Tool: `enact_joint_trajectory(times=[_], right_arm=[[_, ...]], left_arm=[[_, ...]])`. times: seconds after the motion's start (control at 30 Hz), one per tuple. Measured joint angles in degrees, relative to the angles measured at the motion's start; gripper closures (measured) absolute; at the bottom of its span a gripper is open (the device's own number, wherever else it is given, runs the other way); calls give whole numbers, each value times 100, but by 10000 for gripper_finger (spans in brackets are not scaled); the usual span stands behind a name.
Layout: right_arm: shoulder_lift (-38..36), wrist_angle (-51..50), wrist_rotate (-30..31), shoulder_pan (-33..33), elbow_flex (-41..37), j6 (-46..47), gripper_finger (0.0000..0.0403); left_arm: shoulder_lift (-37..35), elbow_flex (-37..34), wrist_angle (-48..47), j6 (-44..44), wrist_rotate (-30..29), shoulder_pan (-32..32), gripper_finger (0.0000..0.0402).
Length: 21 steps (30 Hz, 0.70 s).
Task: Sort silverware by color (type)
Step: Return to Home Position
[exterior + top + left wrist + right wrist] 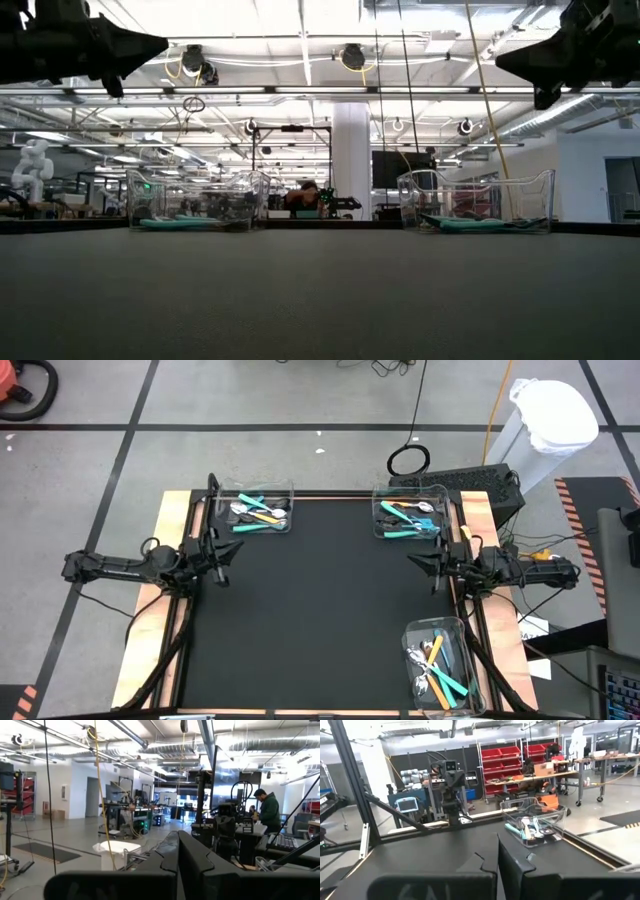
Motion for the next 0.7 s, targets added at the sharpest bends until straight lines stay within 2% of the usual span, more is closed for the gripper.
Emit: enact_joint_trajectory(times=[0.23, 0.37, 0.5, 0.7], right_arm=[[-6, 302, -15, 0, -396, 189, 402], [3, 801, -13, 0, -789, 403, 402], [35, 415, -6, 0, -809, 715, 402], [51, 393, -28, 2, -815, 639, 402]], left_arm=[[7, -2, -177, -197, 3, 0, 393], [7, -2, -262, -297, 5, 0, 393], [10, -2, -469, -455, -80, -2, 393], [149, -4, -770, -800, -310, -2, 393]])
